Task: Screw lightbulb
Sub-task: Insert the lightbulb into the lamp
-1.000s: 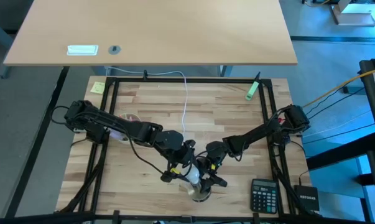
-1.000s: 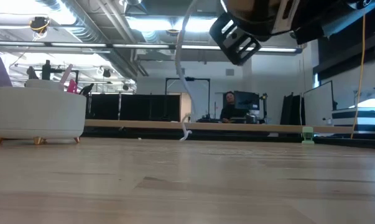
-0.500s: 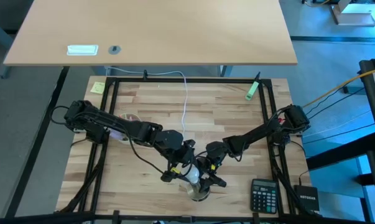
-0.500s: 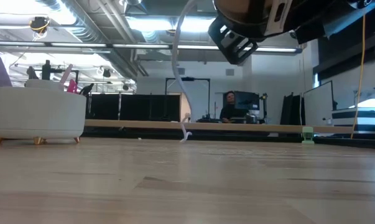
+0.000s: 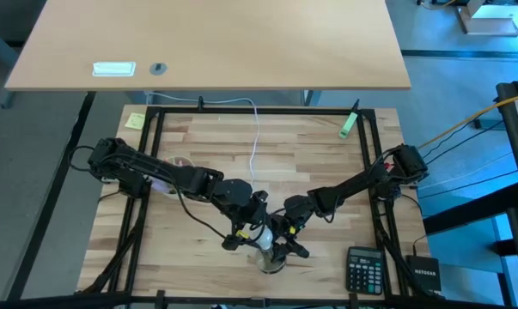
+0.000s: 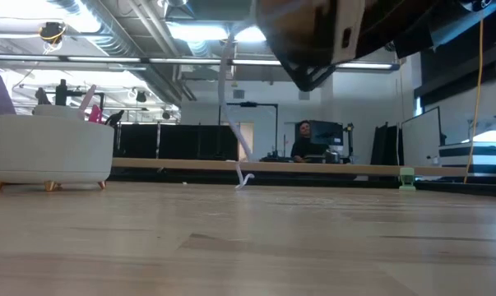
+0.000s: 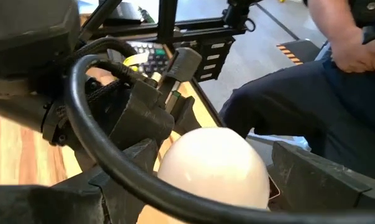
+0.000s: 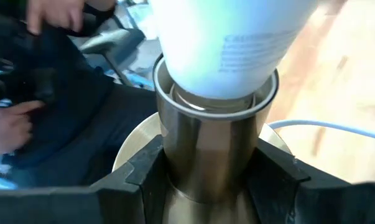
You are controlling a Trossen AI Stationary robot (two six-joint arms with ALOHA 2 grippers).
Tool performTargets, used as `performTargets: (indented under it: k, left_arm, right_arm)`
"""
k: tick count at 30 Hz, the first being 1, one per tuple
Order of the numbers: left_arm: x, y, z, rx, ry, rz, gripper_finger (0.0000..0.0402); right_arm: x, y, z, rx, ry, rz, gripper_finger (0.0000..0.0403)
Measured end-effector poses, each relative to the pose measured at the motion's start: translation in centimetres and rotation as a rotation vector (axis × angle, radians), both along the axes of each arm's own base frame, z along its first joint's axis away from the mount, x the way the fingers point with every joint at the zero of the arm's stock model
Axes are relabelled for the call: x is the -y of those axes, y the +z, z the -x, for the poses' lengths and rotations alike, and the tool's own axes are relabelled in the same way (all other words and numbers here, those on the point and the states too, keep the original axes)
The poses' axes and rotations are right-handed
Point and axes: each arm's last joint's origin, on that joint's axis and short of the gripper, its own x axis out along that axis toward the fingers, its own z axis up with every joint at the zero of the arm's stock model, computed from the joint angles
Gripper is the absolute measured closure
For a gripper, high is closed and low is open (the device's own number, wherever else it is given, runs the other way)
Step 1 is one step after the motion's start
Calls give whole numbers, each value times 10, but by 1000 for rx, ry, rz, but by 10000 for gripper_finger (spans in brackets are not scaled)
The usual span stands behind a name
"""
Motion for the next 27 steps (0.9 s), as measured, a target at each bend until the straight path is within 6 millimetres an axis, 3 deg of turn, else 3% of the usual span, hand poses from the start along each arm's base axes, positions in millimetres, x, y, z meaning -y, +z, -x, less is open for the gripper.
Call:
performTargets:
  k: [10,27]
  left_arm:
    - [-4,7,8,-15,90,-43,86]
    - [-13,-4,12,-91,244,-230,86]
  right_arm:
    - [5,10,0,10,-133,169,222]
    - [21,-5,1,-97,-437,498,222]
